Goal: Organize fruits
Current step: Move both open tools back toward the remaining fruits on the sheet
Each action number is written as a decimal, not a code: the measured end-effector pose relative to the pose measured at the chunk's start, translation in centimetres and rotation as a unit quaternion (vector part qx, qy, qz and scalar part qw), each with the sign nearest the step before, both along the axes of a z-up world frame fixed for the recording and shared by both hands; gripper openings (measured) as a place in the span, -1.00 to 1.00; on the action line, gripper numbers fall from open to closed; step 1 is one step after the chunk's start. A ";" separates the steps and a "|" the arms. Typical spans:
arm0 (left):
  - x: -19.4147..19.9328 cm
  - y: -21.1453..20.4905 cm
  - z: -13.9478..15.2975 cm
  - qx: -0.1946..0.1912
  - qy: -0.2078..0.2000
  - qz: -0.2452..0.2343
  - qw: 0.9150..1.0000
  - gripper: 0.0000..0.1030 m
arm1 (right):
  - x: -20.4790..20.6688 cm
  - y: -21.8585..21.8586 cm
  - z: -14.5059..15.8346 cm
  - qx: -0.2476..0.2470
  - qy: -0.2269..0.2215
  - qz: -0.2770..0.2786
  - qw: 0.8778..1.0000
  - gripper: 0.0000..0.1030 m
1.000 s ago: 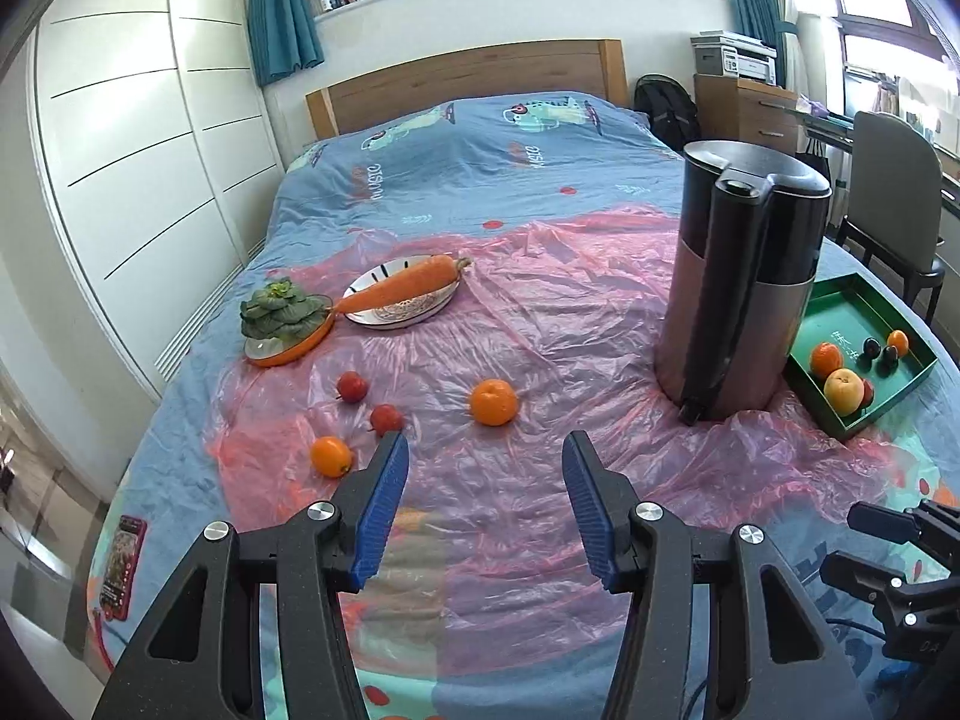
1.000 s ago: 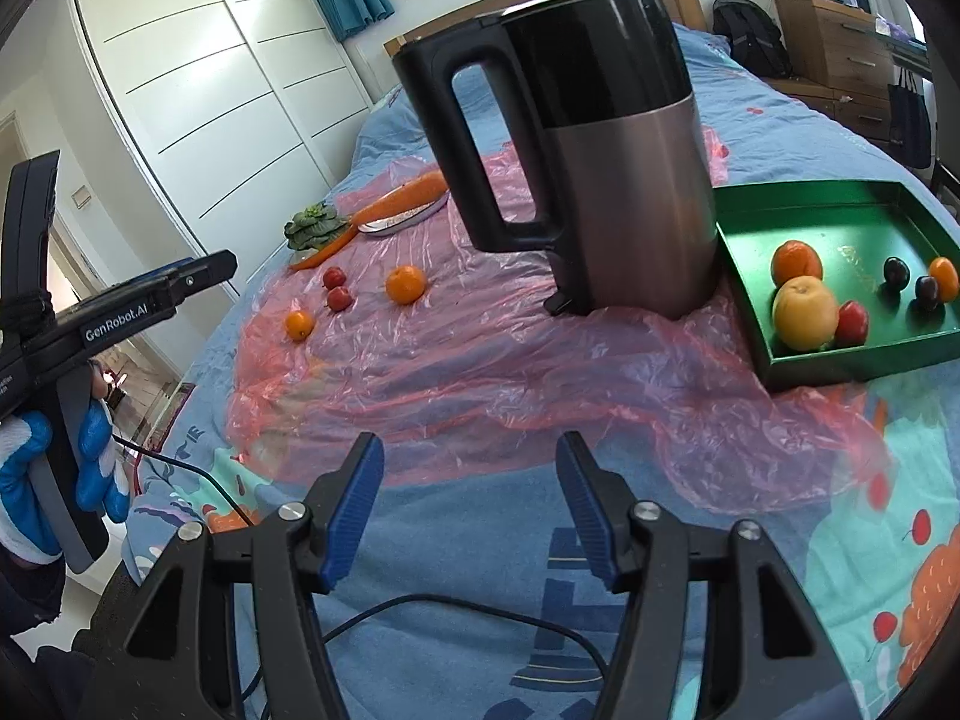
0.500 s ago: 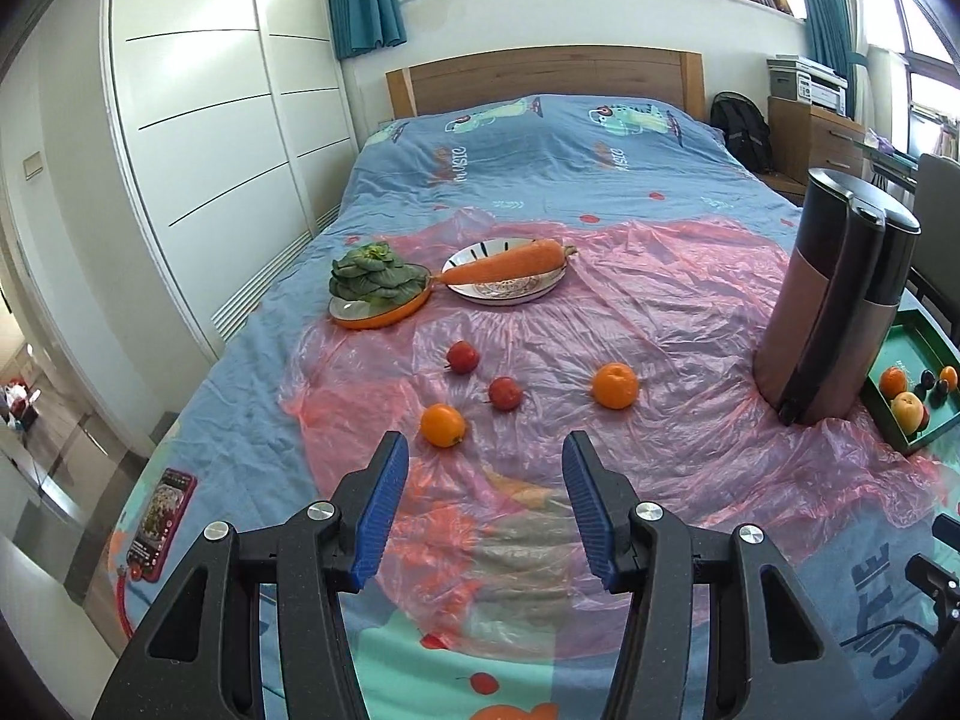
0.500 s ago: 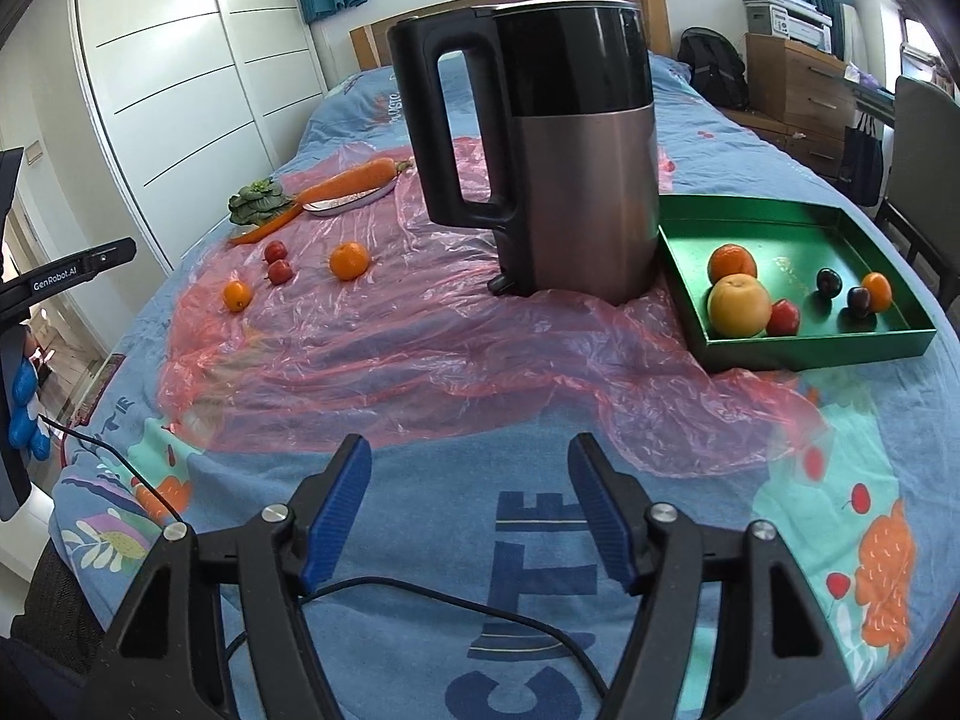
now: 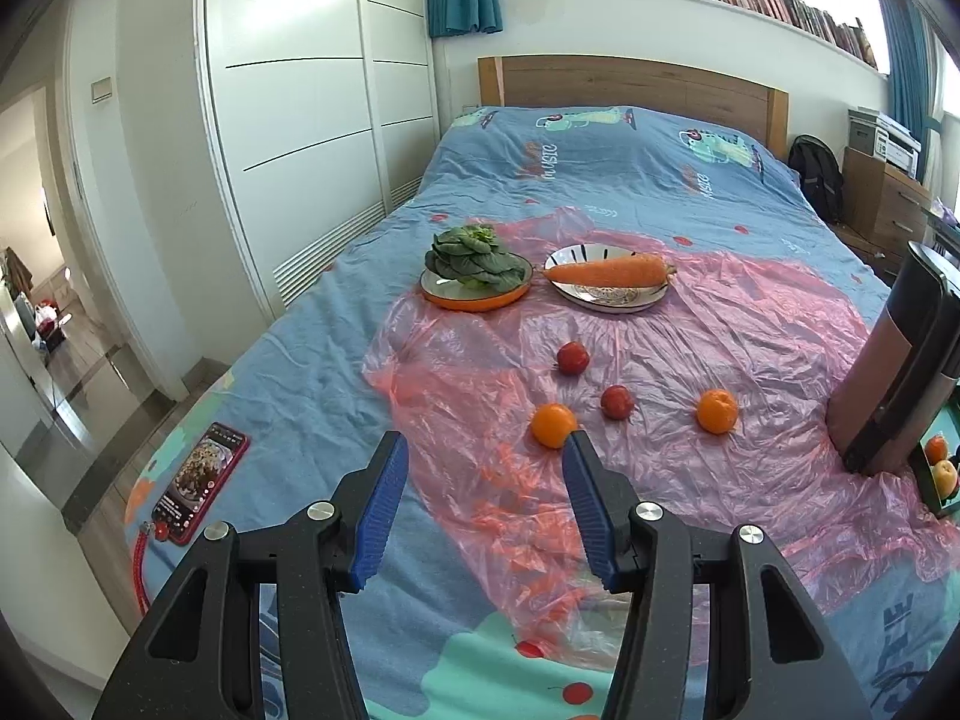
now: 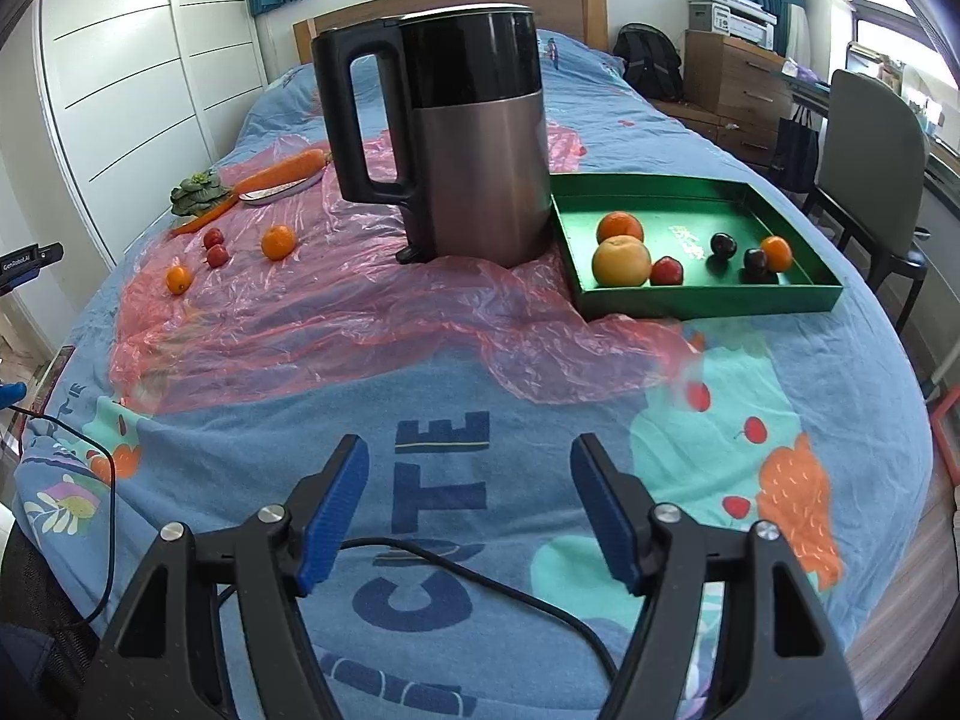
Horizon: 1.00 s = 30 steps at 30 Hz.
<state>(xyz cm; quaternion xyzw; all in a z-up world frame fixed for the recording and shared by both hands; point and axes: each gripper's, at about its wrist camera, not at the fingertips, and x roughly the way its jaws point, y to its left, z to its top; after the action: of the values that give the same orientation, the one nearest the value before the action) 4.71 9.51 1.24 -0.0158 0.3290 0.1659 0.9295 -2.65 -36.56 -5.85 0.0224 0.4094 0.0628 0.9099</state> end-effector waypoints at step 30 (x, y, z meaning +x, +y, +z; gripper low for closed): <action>3.3 5.8 -5.3 -0.038 0.047 0.040 0.997 -0.07 | 8.4 14.6 3.6 -0.072 -0.031 0.200 0.977 1.00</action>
<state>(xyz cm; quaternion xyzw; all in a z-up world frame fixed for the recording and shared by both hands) 8.02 15.29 -4.03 -0.0567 0.3777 0.1907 0.9043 5.78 -21.94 -2.21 -0.1279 0.3805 0.2148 0.8903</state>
